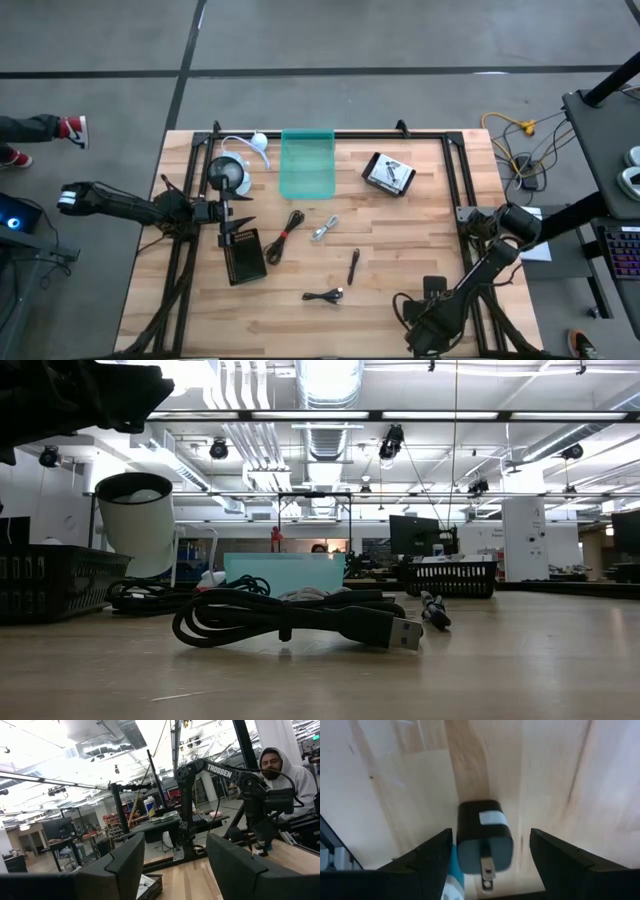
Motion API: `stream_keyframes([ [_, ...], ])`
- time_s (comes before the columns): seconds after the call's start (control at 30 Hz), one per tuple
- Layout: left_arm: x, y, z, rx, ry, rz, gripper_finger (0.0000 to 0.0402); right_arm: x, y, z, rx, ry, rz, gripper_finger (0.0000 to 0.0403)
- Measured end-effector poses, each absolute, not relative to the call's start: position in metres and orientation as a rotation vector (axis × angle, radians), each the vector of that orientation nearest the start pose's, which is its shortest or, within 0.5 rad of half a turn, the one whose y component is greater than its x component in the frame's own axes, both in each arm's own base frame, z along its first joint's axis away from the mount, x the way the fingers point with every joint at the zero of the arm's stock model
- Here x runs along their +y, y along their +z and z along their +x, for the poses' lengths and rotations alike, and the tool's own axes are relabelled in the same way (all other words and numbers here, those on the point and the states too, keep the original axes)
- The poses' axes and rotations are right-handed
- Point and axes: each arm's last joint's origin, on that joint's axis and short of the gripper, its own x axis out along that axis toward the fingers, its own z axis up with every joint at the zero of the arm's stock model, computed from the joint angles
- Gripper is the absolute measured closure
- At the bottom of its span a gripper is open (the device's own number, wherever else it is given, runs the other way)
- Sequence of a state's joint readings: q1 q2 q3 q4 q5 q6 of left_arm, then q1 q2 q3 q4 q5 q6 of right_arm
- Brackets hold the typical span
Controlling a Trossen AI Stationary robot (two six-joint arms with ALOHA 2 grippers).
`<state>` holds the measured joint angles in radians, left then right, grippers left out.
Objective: Pick and place items into bin
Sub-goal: Put the black charger adapter into the left black bin
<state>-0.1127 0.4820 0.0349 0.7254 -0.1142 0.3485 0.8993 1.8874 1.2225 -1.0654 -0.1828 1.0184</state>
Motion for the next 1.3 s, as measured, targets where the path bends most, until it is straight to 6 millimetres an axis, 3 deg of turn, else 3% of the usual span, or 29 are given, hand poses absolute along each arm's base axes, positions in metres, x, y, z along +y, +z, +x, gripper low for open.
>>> stream_keyframes([
  [0.4,-0.011,0.201,0.125,-0.273,0.049,0.315,0.0205,0.251,0.151,0.193,1.798,-0.115,0.096,0.016],
  [0.83,-0.011,0.201,0.125,-0.273,0.05,0.315,0.0205,0.252,0.151,0.193,1.803,-0.124,0.129,0.0267],
  [0.97,-0.011,0.201,0.125,-0.273,0.05,0.315,0.0205,0.251,0.152,0.194,1.787,-0.248,0.223,0.0267],
  [1.17,-0.011,0.201,0.125,-0.273,0.05,0.315,0.0205,0.249,0.156,0.197,1.628,-0.39,0.266,0.0267],
  [1.3,-0.011,0.201,0.125,-0.273,0.049,0.315,0.0205,0.243,0.166,0.202,1.374,-0.467,0.234,0.0267],
])
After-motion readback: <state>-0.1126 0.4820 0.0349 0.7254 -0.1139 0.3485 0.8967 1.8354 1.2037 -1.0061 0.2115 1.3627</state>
